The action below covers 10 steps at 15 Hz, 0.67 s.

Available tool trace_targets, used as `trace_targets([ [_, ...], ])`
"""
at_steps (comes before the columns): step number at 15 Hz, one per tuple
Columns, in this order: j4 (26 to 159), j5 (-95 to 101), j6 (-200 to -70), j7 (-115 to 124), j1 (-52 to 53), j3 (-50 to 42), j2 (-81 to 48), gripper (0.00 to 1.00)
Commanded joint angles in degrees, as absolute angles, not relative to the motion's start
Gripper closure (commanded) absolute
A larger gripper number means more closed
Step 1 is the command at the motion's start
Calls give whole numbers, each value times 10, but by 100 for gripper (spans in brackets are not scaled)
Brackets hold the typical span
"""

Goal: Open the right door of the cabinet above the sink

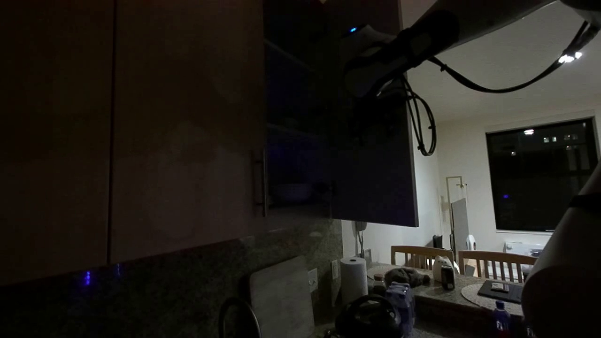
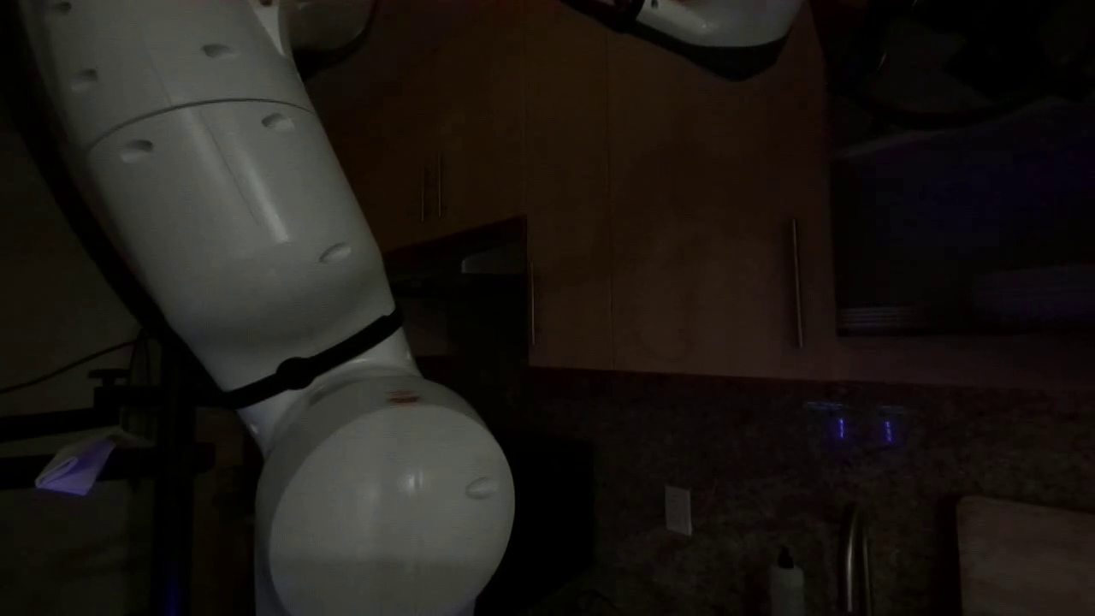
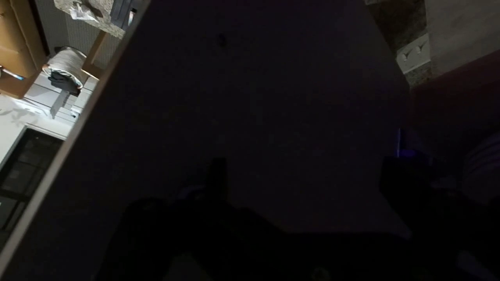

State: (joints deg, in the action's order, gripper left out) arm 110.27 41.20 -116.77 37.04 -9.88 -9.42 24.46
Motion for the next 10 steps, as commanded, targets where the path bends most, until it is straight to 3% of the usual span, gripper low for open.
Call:
trace_targets([
  [1, 1101, 383, -1172, 312, -126, -107, 248, 0],
  [10, 1076, 301, -1174, 156, -151, -152, 239, 0],
])
